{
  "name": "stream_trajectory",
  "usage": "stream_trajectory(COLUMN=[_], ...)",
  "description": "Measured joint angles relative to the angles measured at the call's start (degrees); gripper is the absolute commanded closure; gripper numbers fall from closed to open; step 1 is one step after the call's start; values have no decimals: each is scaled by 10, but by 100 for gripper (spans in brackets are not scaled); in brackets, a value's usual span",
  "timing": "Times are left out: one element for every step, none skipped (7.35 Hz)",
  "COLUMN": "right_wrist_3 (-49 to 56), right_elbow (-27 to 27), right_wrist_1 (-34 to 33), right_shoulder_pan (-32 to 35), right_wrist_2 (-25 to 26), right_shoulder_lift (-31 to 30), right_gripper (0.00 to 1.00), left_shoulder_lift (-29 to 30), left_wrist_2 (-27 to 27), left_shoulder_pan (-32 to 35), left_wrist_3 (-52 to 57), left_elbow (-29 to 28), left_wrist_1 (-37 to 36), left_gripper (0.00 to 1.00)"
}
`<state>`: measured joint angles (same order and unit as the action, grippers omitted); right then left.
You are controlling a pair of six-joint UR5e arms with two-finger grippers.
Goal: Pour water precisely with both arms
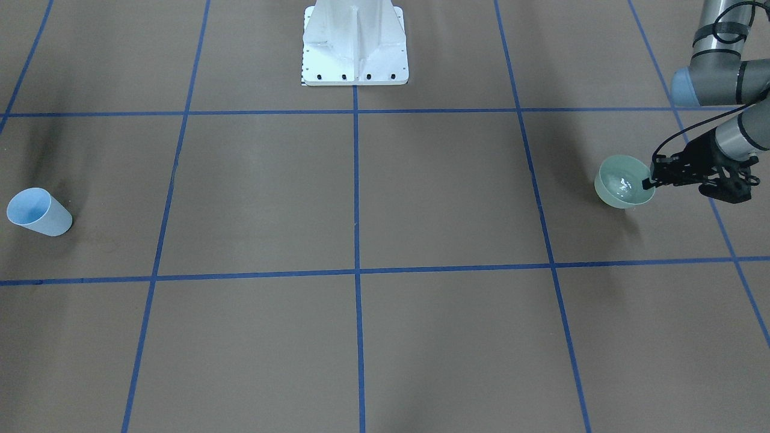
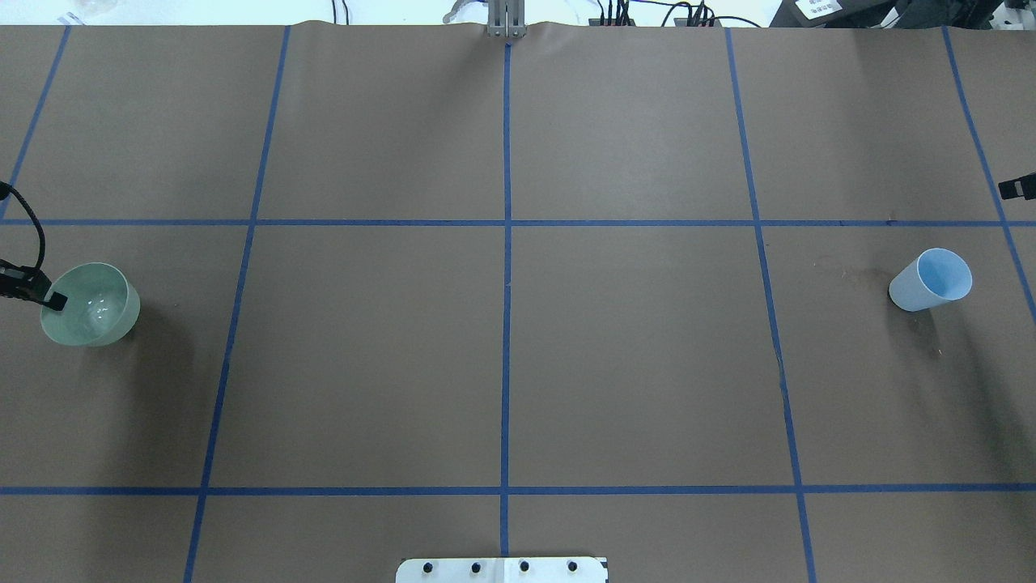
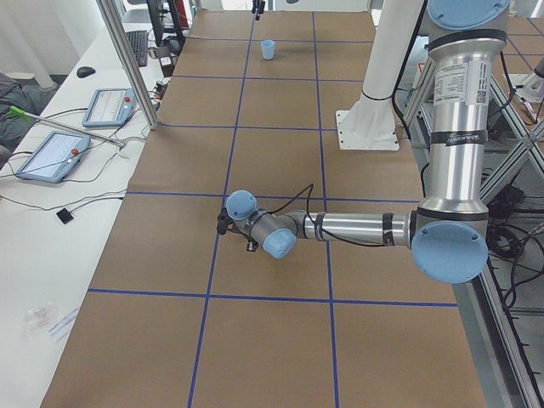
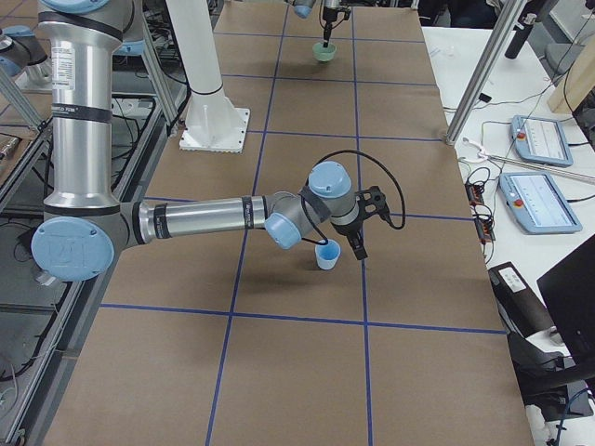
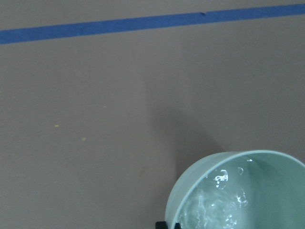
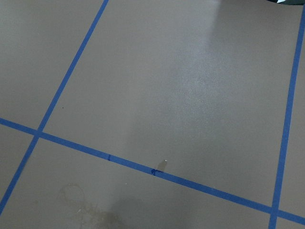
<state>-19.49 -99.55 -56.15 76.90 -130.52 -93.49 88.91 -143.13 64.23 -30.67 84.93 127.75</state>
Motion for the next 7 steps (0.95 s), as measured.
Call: stream_trajectory(right_wrist_3=[0,0,0,0,-1,-2,-2], right_elbow=[-1,-1,-1,-1,-1,-1,-3], right_wrist_1=[0,0,0,0,-1,-5,-12], right_shoulder_pan=[0,0,0,0,0,0,0], right_wrist_2=[0,0,0,0,0,-1,-1], right_shoulder_lift=[0,0,-1,-1,0,0,1], right_gripper=[1,1,1,1,1,1,1], left_shoulder_lift=[-1,-1,-2,-2,-2,-2,-2], left_wrist_2=[-7,-8,-8,-7,-5,-4,-4], left_shoulder_pan=[7,10,11,12,13,17,28], left_wrist_3=[4,5,6,6,6,7,7], left_elbow=[-7,-13,-17,-19,-21,-24,-25], left_wrist_1=[3,4,4,4,3,3,3], left_gripper=[100,100,84,54,18,8,1])
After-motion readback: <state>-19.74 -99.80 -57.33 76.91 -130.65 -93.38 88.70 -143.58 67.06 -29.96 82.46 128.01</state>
